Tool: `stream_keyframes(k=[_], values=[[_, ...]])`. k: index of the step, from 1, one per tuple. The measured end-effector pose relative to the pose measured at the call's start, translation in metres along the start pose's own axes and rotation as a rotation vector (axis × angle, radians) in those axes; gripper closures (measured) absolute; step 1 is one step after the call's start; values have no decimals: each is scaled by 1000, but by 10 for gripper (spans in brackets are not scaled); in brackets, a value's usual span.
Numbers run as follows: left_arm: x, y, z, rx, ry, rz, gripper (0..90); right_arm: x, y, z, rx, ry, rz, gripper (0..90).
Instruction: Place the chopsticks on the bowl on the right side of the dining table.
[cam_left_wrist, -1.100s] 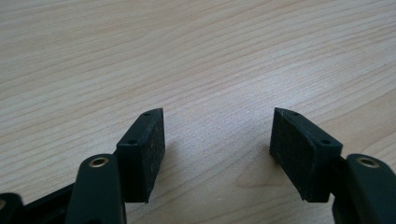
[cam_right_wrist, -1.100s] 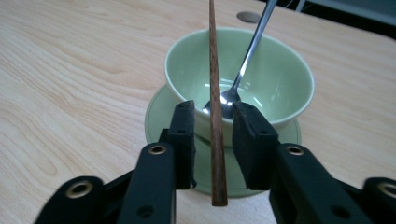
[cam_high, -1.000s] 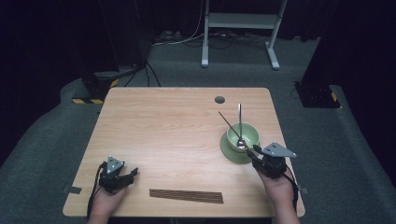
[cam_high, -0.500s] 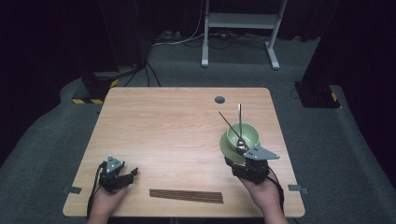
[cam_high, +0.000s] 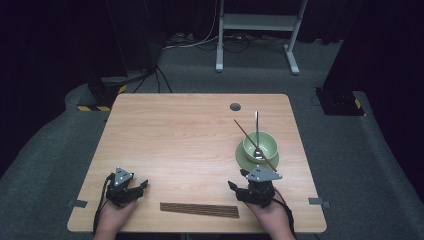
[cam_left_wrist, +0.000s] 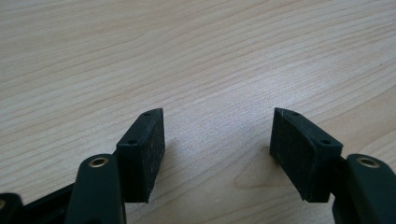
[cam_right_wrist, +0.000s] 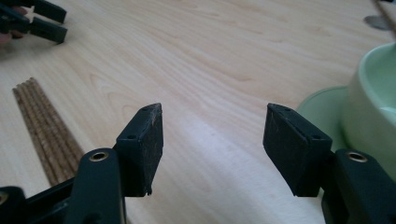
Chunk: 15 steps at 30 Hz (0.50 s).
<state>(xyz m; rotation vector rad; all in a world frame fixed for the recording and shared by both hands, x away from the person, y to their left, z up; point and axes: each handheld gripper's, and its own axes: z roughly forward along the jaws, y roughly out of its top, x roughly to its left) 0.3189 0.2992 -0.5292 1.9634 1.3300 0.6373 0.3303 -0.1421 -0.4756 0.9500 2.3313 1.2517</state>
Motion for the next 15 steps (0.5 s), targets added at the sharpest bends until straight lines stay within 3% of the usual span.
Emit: stream_keyframes(k=[5, 15], values=[[0, 0, 0, -1, 9, -7, 348, 11, -15, 18, 50, 52, -36, 368], [-1, 0, 0, -1, 17, -2, 348, 25, -20, 35, 100, 123, -58, 363]])
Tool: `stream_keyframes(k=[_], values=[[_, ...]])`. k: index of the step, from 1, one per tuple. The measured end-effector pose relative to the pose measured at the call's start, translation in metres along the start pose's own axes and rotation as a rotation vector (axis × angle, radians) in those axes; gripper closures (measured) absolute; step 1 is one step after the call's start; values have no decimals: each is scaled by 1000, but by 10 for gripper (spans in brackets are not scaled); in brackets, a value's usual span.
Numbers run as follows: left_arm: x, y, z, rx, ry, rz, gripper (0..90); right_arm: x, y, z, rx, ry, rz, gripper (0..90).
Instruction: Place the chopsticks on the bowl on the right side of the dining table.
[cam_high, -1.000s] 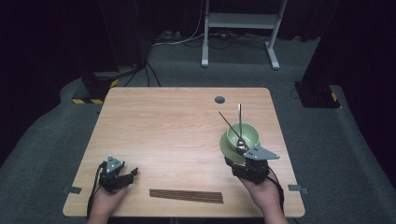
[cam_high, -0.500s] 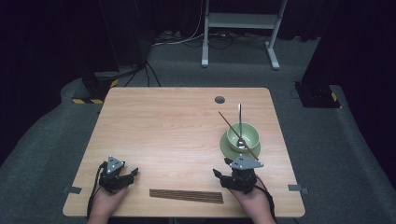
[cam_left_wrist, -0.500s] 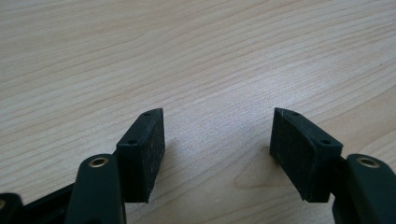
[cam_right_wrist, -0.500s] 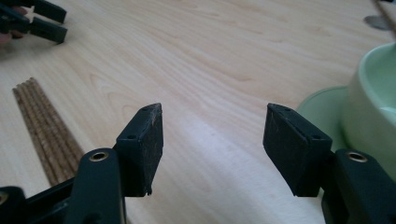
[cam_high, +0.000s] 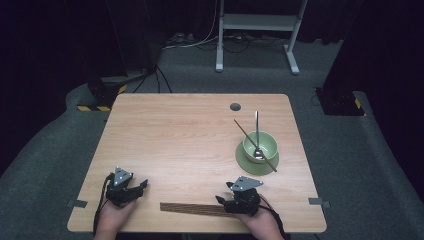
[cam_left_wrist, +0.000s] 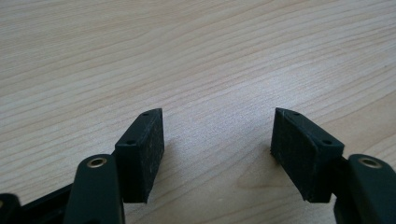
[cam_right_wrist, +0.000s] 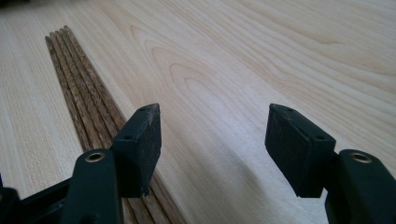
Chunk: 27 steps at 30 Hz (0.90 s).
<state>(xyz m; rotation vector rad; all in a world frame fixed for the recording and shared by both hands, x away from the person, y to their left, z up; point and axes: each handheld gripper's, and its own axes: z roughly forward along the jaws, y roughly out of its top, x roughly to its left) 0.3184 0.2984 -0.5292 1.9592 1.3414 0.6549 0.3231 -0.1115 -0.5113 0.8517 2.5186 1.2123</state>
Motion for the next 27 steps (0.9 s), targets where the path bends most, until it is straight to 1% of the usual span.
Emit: stream_keyframes(k=[3, 5, 6, 8, 10, 12, 14, 17, 20, 21, 24, 25, 27], values=[[1, 0, 0, 1, -5, -7, 348, 4, -1, 6, 16, 19, 9, 356], [1, 0, 0, 2, -6, -8, 349, 5, -1, 8, 23, 23, 0, 356], [0, 0, 0, 0, -1, 0, 349, 8, -2, 11, 43, 28, -15, 355], [0, 0, 0, 0, -3, -1, 351, 9, -2, 13, 53, 36, -13, 356], [1, 0, 0, 0, -8, -11, 351, 11, -2, 15, 56, 41, -21, 357], [0, 0, 0, 0, -4, -1, 352, 12, -2, 16, 65, 42, -26, 358], [0, 0, 0, -3, -2, 0, 353, 12, -2, 16, 64, 43, -21, 359], [1, 0, 0, 1, -9, -7, 352, 13, -2, 15, 64, 50, -27, 361], [0, 0, 0, 0, -4, 0, 352, 13, -2, 14, 63, 55, -24, 362], [0, 0, 0, 0, -3, 1, 352, 12, -1, 15, 59, 62, -18, 366], [1, 0, 0, 1, -9, -7, 351, 13, -2, 15, 66, 64, -20, 366], [0, 0, 0, 1, -4, -2, 351, 13, -2, 16, 70, 63, -26, 368], [1, 0, 0, 1, -6, -4, 351, 13, -2, 16, 73, 57, -17, 371]])
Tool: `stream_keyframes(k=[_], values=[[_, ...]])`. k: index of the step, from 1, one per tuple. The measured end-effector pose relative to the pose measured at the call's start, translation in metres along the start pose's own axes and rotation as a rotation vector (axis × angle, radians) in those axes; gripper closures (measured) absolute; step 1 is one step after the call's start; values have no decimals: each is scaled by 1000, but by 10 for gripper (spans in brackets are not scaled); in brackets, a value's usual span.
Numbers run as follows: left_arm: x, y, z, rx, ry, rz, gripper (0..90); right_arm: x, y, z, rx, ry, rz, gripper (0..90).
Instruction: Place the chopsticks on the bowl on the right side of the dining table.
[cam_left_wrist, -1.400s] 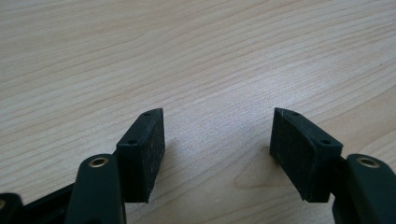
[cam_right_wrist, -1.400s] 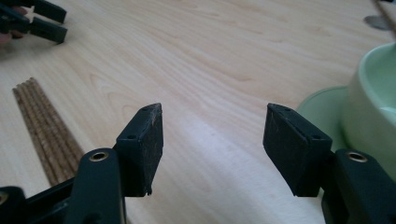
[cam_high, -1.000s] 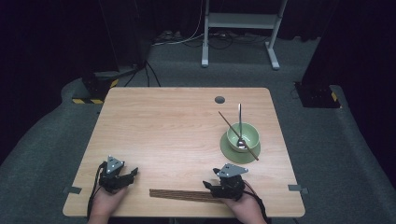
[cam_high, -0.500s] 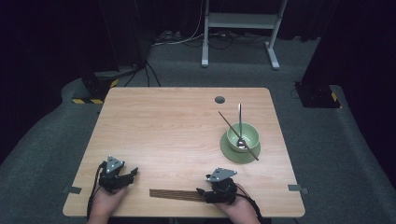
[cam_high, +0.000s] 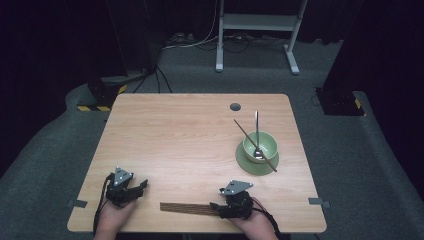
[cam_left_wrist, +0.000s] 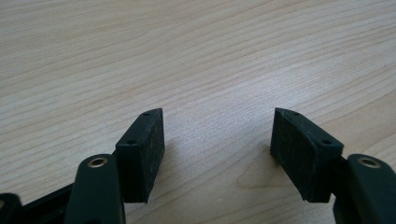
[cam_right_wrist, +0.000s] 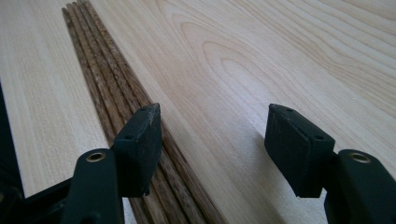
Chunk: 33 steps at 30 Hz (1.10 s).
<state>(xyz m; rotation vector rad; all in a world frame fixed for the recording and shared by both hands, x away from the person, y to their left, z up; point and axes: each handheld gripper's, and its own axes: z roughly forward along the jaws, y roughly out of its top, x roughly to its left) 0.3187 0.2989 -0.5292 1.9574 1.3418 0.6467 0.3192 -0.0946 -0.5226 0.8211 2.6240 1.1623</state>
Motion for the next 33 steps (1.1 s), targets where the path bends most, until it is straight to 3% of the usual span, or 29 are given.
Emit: stream_keyframes(k=[12, 21, 33], values=[[0, 0, 0, 0, -1, 2, 353, -10, -4, -5, -2, -50, 16, 490], [0, 0, 0, 0, -5, -4, 353, -22, -8, -11, -6, -113, 26, 565], [0, 0, 0, 0, -3, 1, 355, -31, -12, -15, -16, -131, 27, 658]])
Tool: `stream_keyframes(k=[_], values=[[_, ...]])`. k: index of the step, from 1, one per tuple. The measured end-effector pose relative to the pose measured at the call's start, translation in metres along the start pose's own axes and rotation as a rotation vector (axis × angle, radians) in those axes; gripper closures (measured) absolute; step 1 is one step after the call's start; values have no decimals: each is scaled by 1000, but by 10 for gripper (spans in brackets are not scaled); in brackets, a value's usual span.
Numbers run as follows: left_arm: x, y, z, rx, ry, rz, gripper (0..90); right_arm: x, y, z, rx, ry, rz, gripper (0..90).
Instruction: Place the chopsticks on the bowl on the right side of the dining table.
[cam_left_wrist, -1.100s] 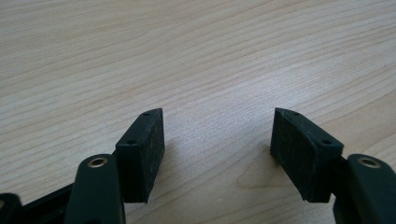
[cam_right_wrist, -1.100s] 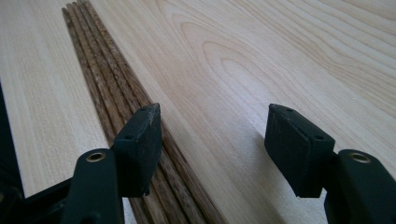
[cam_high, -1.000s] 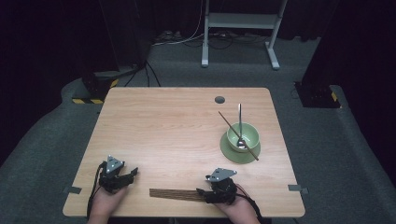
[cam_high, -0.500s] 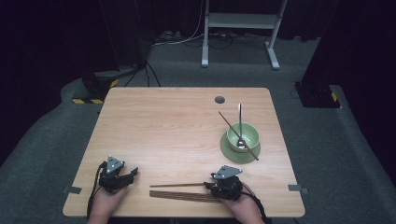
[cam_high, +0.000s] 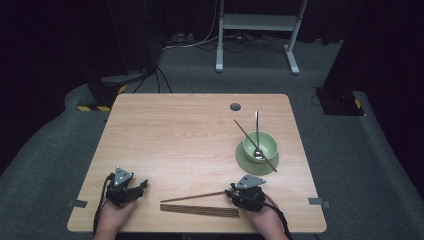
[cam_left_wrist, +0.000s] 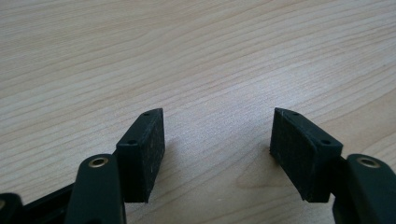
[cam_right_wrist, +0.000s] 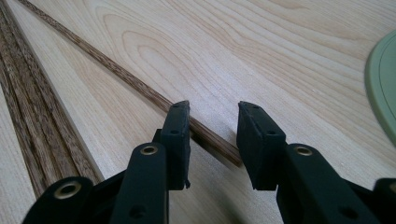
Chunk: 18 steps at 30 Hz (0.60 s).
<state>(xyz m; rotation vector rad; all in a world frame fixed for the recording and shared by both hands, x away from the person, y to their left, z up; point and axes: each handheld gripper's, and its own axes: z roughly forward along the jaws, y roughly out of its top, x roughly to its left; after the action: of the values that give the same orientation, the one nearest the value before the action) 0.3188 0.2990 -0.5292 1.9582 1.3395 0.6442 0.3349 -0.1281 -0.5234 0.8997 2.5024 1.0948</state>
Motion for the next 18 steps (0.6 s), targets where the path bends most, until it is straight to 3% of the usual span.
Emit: stream_keyframes(k=[13, 18], values=[[0, 0, 0, 0, 0, 0, 354, -1, 0, -1, 1, 1, -2, 794], [0, 0, 0, 0, 2, 4, 354, -1, 0, -1, -1, 11, -8, 806]])
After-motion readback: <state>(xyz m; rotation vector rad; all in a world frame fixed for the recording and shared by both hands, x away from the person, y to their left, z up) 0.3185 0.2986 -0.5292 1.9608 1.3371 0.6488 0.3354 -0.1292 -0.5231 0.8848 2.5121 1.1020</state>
